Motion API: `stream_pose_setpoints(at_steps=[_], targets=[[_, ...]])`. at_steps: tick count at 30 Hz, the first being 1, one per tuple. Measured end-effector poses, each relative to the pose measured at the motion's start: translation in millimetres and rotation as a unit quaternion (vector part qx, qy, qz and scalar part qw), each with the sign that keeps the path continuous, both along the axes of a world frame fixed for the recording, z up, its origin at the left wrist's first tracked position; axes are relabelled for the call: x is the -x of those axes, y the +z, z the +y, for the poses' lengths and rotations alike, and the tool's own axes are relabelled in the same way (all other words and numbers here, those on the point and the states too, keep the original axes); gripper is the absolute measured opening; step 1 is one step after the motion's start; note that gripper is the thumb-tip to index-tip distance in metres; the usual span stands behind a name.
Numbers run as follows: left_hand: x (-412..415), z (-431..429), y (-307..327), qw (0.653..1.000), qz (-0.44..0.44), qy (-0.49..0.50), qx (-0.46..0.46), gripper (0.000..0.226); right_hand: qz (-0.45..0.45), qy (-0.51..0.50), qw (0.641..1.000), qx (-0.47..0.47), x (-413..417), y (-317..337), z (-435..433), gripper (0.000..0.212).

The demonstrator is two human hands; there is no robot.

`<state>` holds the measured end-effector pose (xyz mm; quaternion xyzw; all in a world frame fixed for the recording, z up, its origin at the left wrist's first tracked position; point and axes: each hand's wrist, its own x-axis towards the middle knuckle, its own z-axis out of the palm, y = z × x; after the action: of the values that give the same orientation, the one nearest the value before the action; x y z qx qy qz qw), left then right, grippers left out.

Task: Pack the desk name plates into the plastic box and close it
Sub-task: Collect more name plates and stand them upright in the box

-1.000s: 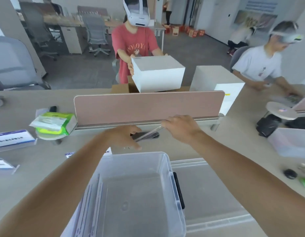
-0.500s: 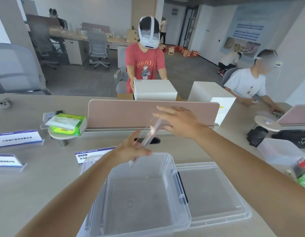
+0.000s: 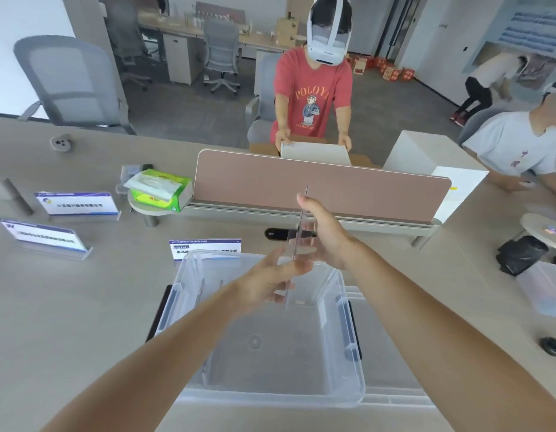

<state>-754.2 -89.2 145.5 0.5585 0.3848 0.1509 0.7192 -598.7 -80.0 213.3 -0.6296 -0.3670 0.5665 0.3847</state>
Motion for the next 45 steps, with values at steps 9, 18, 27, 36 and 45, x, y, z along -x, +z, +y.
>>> stream_pose_setpoints(at_steps=[9, 18, 27, 36, 45], targets=[[16.7, -13.6, 31.7, 0.914, 0.293, 0.04, -0.277, 0.031, -0.079, 0.057, 0.994, 0.04, 23.0, -24.4, 20.1, 0.061], [-4.5, -49.1, -26.5, 0.851, 0.455, 0.028, -0.26, 0.016, -0.148, 0.217, 0.958, 0.114, 26.3, -89.2, 25.5, 0.02], [-28.5, -62.0, -88.8, 0.849, 0.512, 0.043, -0.125, 0.045, -0.131, 0.238, 0.931, 0.244, 36.9, -168.0, 33.2, 0.025], [-30.0, -45.9, -126.3, 0.845, 0.528, 0.056, -0.068, 0.043, -0.155, 0.27, 0.916, 0.254, 43.4, -207.1, 45.0, 0.023], [-10.7, -33.7, -133.6, 0.858, 0.506, 0.083, -0.034, 0.033, -0.208, 0.328, 0.891, 0.236, 59.1, -212.6, 54.7, 0.047]])
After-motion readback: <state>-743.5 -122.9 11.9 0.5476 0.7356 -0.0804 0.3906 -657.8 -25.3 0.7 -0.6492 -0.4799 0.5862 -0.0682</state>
